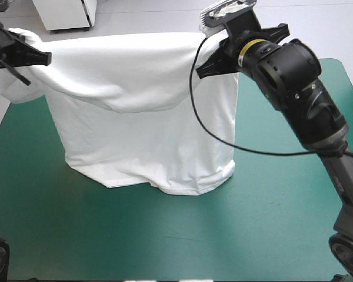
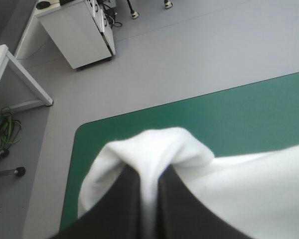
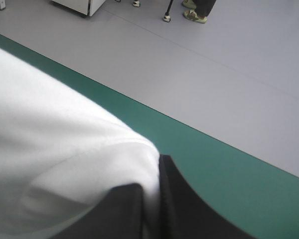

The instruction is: Fold the cloth

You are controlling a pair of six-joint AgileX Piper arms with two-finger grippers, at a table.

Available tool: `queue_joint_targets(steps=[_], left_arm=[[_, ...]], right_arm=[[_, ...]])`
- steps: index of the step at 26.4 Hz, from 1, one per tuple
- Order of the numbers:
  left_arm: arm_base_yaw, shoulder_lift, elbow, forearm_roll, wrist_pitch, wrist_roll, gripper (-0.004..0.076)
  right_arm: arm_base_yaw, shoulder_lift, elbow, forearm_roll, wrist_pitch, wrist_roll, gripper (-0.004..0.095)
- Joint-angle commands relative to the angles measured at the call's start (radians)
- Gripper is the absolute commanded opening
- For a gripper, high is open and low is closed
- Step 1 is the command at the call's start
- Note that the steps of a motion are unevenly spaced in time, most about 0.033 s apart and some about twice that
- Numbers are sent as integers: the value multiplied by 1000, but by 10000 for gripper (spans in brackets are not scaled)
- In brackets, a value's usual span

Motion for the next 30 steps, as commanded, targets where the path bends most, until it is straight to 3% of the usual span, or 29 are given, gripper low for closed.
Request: queue_joint_targets(steps=[1,4,10,21,23,25,26,28,30], left_arm=[[3,12,90,24,-215,0,-9],[3,71,139,9,-295,-4,-9],[3,250,140,-93,-436,-4,-9],[3,507,140,-207,-626,1,-8],[3,538,140,-207,-669,24,22],[3,576,140,-207,-740,24,215],[3,582,140,-205,-770,24,378],[3,575,136,-202,-773,24,551],[3,537,136,-197,-739,24,568]], right_arm=[[-163,-24,39,129,-202,-6,-19],[-250,27,89,197,-300,-15,-19],[-342,196,104,199,-456,-9,-19],[-358,421,104,192,-588,-4,-18],[-360,434,104,194,-625,15,9],[-370,446,102,196,-672,40,233],[-378,446,98,196,-676,58,495],[-389,430,78,190,-627,69,793],[-393,387,58,185,-531,69,862]])
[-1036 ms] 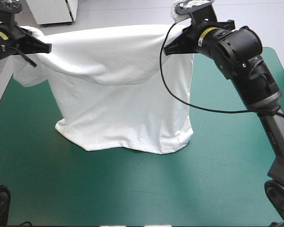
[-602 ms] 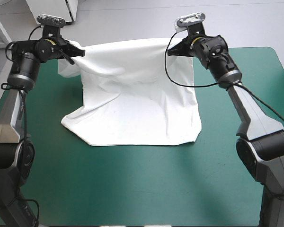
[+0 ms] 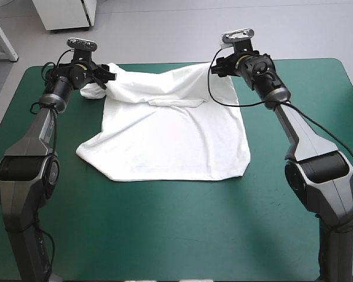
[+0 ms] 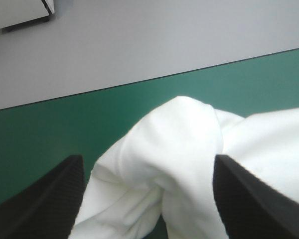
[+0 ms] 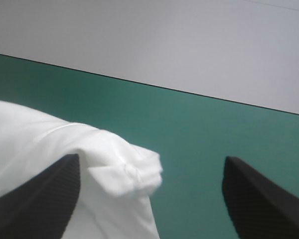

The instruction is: Fold the cloth

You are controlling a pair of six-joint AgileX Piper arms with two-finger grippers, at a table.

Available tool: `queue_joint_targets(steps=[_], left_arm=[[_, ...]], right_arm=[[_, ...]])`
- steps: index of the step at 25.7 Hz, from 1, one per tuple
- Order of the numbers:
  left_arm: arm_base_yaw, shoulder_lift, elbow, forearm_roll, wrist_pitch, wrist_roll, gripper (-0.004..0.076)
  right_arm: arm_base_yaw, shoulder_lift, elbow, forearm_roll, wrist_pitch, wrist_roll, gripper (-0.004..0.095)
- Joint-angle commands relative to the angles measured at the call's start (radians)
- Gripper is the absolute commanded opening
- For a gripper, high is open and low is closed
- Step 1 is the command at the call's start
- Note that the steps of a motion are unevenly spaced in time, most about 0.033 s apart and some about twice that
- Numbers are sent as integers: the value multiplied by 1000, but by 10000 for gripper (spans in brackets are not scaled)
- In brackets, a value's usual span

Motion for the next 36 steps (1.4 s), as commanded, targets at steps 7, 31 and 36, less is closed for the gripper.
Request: queue_joint_targets(steps=[7,31,36], left_arm=[[1,-291,-34,-5,541,-73,561],[1,-421,464,142,758,-143,456],[1,-358,464,154,684,-143,456]], right_arm=[[-11,-297,-51,60,519,-33,832],[-11,-667,717,220,636,-91,646],[-7,-686,774,285,636,-105,646]])
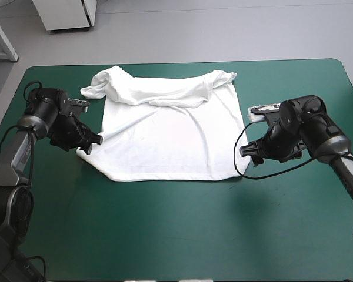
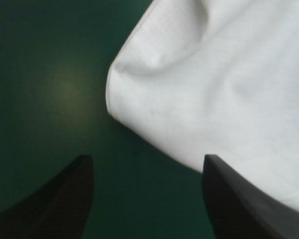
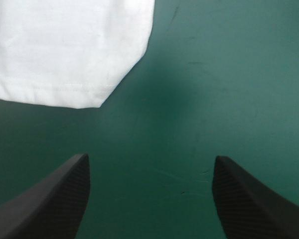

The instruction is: Fold the cloth

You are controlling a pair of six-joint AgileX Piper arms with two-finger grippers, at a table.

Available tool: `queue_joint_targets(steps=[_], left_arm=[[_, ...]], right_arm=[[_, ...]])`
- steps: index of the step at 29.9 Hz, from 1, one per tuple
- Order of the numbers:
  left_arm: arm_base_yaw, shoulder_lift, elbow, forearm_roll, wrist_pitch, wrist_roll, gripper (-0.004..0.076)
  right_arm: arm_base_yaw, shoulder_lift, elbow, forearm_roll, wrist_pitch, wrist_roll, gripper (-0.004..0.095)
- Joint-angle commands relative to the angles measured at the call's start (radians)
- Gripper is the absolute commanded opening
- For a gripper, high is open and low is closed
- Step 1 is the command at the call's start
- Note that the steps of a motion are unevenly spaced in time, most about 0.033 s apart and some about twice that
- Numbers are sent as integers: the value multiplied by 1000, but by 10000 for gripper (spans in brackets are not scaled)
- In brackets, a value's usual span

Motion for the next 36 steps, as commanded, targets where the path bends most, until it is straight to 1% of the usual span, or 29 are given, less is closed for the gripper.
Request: queue_joint_targets(steps=[1,3,9,12,13,15,18,20,22,25,30,33,36], left_arm=[[-2,9,-20,9,-58,-11,456],[-2,42,-20,-4,-74,-11,456],[-2,141,-20,-55,-77,-11,456],[-2,165,-20,-131,-76,-9,453],[-2,167,-18,-162,-76,-2,439],[-2,167,-17,-215,-67,3,377],[-2,167,-17,-257,-57,36,211],[-2,167,-17,-261,-53,44,94],[-2,167,-17,-259,-49,55,5],[-2,167,-17,-264,-41,73,-7],[-2,167,-17,-263,-35,76,-7],[-2,167,-17,-265,-35,88,-7],[-2,167,-17,-265,-35,95,-8]], right_arm=[[-1,-57,9,49,-18,-17,646],[-1,-65,24,57,-20,-17,646],[-1,-71,63,58,-20,-6,646],[-1,-69,77,77,-64,-6,646],[-1,-67,79,89,-88,-6,646],[-1,-64,84,114,-132,-6,646],[-1,-44,82,127,-184,3,646],[-1,-18,82,125,-199,20,646],[-1,13,82,132,-209,25,646],[-1,72,82,154,-237,35,640],[5,166,82,210,-292,43,551],[29,201,82,205,-322,45,488],[53,232,82,187,-334,62,454]])
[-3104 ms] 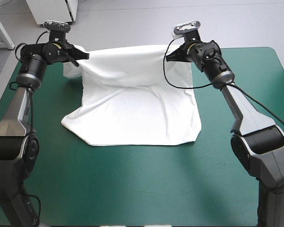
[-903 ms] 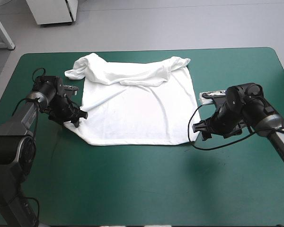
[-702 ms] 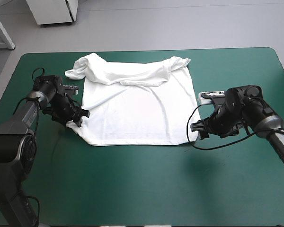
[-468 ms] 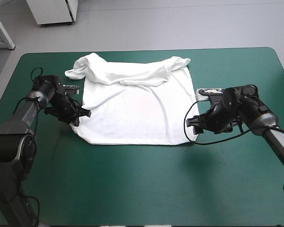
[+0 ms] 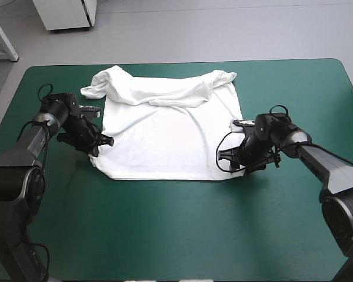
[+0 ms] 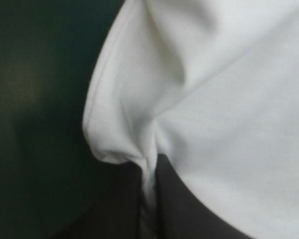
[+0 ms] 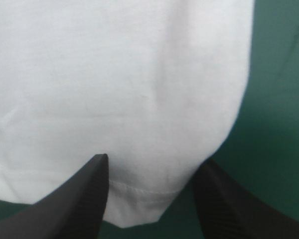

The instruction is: Fold the cloth

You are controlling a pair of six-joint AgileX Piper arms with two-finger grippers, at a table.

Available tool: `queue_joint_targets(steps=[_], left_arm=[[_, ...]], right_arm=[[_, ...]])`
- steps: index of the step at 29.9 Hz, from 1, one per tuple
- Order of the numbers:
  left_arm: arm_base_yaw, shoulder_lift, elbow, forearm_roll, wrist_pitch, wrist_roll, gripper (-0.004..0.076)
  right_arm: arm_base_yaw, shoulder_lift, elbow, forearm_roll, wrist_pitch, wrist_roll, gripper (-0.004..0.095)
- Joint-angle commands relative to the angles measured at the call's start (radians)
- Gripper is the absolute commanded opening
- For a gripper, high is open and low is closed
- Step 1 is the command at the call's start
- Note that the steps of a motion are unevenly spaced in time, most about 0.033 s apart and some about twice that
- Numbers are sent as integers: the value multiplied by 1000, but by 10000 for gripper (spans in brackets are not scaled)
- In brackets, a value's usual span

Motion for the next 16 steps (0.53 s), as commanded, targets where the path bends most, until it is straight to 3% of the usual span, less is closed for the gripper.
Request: queue_joint_targets(steps=[1,6,10,11,16], left_arm=[[-13,-11,3,-87,16,9,-8],[-13,-11,3,-86,12,29,-9],[-13,-20,-5,-80,12,36,-9],[-13,-30,-13,-80,12,36,-9],[-13,-109,-56,-73,12,34,-9]], right_arm=[[31,-7,-23,-11,-27,18,447],[79,25,-23,-43,-79,19,360],[98,8,-43,-118,-117,16,28],[98,-7,-58,-135,-117,21,-12],[98,-96,-168,-218,-71,21,-18]])
